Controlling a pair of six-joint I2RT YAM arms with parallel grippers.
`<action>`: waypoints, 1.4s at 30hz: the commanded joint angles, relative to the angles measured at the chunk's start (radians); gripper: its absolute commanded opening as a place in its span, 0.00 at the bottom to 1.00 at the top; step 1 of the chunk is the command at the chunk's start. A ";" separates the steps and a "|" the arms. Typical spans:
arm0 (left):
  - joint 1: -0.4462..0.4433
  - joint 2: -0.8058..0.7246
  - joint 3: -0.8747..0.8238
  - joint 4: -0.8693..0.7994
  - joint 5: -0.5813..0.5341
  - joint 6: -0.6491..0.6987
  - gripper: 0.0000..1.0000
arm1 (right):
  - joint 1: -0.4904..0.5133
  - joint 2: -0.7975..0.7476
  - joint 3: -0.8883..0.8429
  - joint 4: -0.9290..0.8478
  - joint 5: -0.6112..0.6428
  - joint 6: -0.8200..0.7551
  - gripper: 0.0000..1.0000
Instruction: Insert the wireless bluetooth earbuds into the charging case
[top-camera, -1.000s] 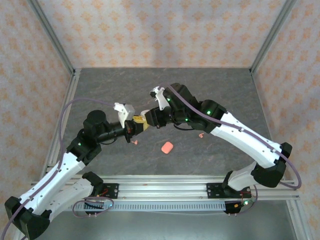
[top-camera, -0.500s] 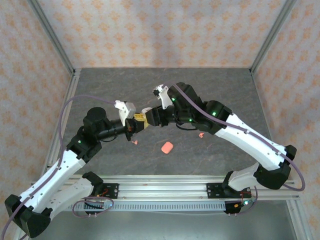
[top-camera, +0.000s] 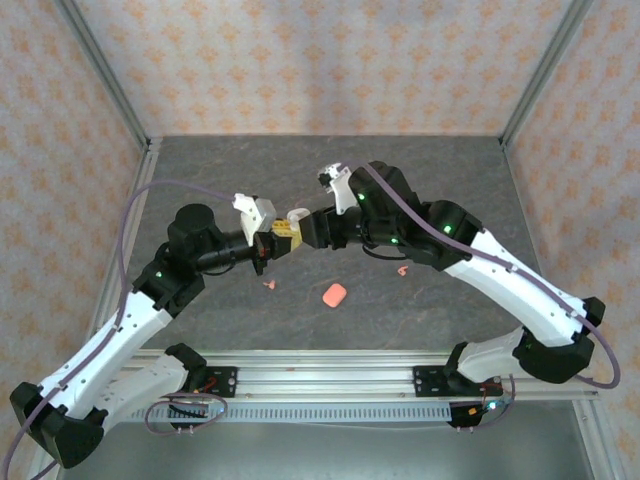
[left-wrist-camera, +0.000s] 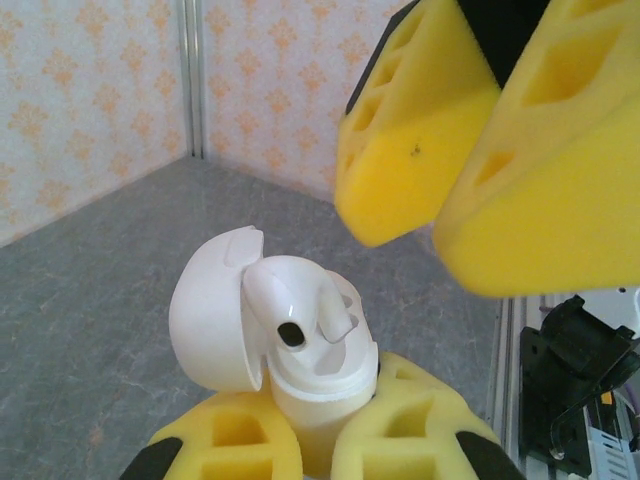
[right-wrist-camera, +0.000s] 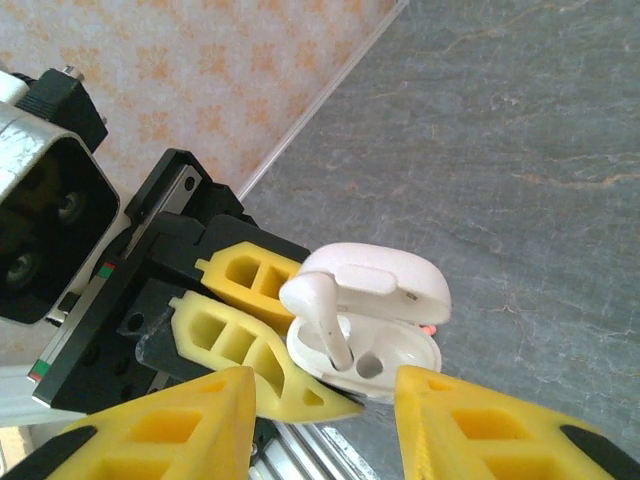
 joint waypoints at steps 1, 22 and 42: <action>-0.007 0.017 0.086 -0.117 -0.002 0.116 0.00 | -0.010 -0.051 0.034 -0.013 0.053 0.020 0.42; -0.009 0.052 0.123 -0.157 0.005 0.256 0.00 | -0.010 0.107 0.229 -0.188 0.002 -0.029 0.40; -0.009 0.033 0.095 -0.121 0.012 0.247 0.00 | -0.011 0.157 0.230 -0.205 0.009 -0.051 0.27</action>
